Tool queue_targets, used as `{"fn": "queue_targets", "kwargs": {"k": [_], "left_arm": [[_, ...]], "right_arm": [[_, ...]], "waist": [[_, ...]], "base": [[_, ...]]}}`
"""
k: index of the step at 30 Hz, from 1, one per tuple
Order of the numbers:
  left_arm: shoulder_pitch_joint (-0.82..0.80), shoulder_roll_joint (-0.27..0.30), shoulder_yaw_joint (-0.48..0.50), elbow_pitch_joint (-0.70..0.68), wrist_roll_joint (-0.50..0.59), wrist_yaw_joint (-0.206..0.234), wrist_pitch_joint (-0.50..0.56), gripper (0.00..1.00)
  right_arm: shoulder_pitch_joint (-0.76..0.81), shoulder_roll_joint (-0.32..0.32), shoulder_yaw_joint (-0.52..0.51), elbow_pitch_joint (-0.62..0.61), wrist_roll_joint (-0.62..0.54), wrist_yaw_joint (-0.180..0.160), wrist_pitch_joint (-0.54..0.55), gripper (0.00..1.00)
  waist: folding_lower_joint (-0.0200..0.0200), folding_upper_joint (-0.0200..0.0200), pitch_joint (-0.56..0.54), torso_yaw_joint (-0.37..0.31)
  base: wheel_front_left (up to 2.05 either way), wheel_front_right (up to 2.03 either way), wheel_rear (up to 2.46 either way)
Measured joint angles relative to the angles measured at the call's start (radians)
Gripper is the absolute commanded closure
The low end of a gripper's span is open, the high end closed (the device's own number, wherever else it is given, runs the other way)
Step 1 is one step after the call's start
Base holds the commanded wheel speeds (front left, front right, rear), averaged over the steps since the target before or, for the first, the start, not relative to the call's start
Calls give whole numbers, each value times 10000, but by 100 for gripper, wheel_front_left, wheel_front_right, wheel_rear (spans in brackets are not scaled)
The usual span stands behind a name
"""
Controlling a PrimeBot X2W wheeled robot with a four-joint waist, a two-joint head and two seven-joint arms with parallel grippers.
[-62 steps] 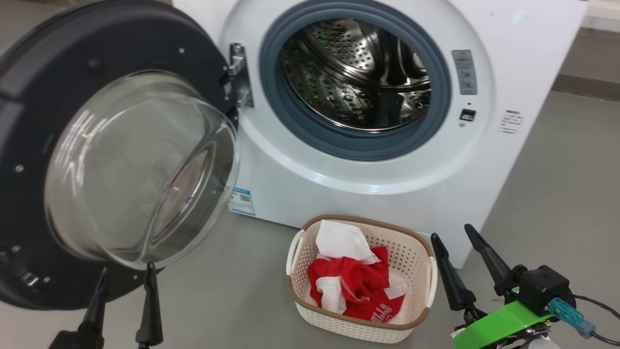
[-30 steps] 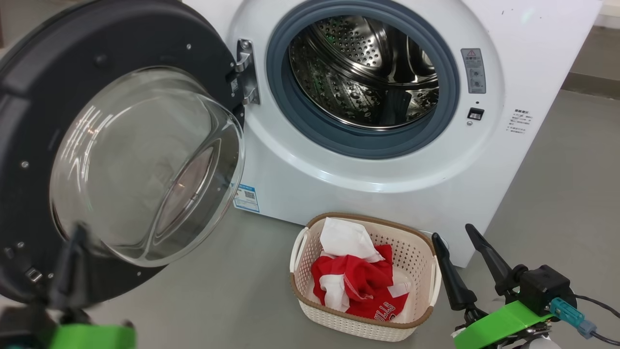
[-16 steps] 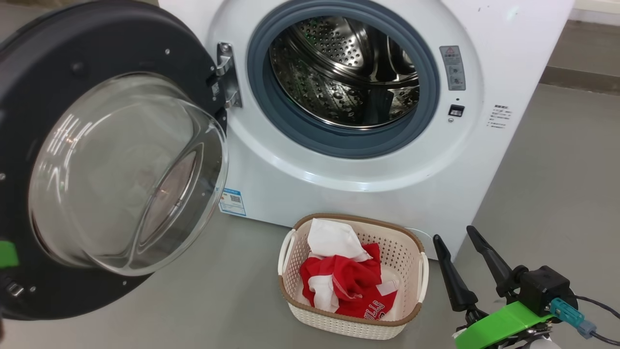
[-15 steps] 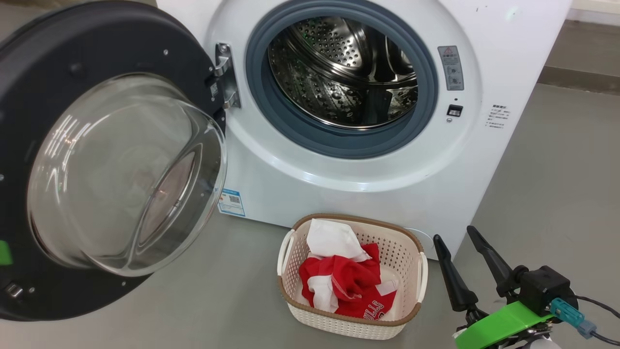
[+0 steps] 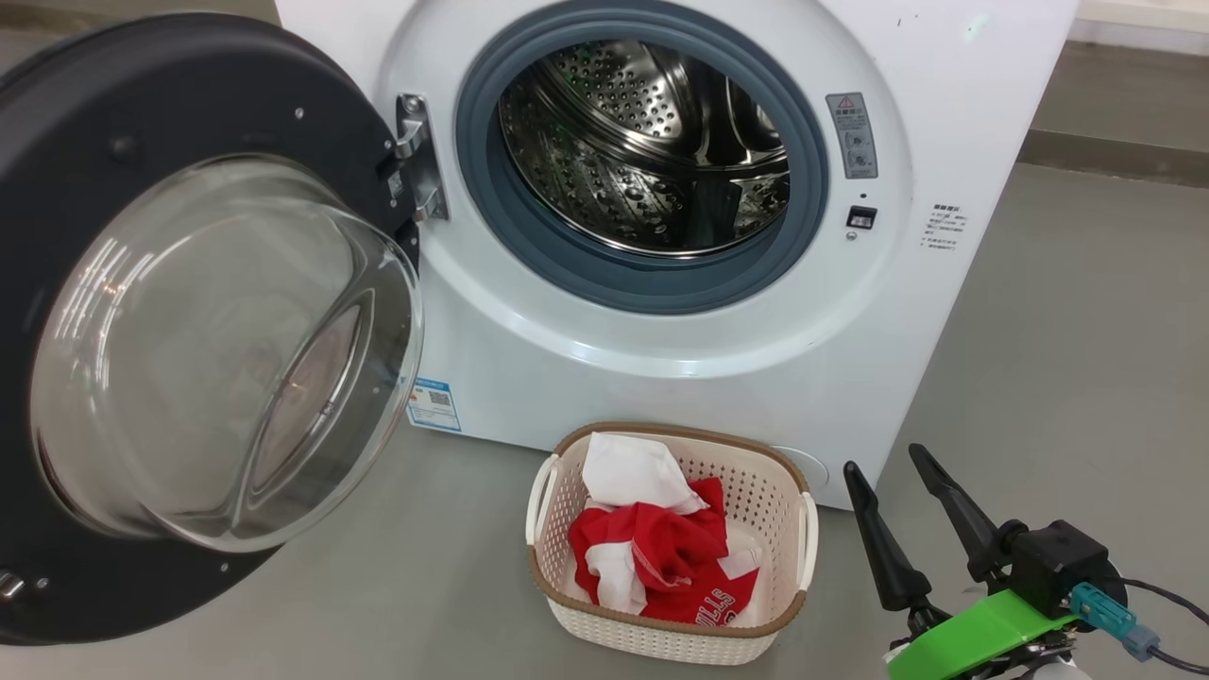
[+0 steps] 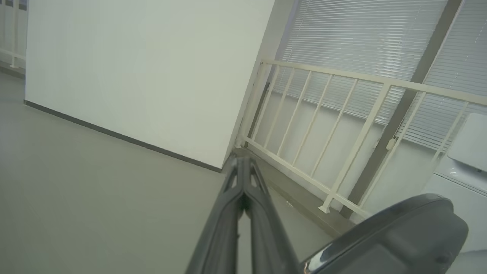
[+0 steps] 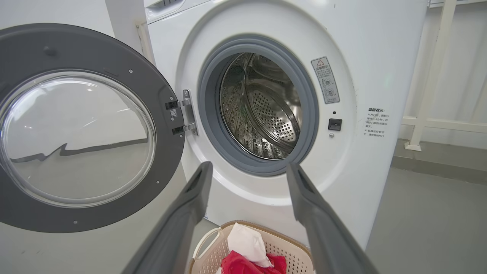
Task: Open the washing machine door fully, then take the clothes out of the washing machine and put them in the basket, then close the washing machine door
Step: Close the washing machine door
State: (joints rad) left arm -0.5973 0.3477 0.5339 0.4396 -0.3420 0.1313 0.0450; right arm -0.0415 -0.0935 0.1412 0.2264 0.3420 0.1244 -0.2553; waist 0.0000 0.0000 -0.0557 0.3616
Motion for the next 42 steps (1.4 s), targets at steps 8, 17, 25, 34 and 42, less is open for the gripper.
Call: {"fn": "queue_targets", "kwargs": {"k": [8,17,25,34,42], "left_arm": [[-1036,-35,1524,1440,-2406,-86,2136,100],[-1241,-485,2552,1538,-4136,33,3954,100],[-1145,-512,2692,1206,-4504,259,5106,100],[-817,-554,2723,1166,-4876,265,5701,100],[-792,-552,2882,1162,-5438,-92,6274,100]], "right_arm": [[7,-71,10,6,0,0,0,0],[27,-163,71,8,0,0,0,0],[211,-305,236,29,15,0,0,0],[210,-328,295,25,86,0,0,0],[210,-291,291,15,86,0,0,0]], "waist": [[0,0,-90,-109],[0,0,-115,-218],[0,0,-95,-440],[-1,0,-31,-587],[0,0,24,-573]], "base": [[0,0,0],[0,0,0],[0,0,0],[0,0,0],[0,0,0]]}}
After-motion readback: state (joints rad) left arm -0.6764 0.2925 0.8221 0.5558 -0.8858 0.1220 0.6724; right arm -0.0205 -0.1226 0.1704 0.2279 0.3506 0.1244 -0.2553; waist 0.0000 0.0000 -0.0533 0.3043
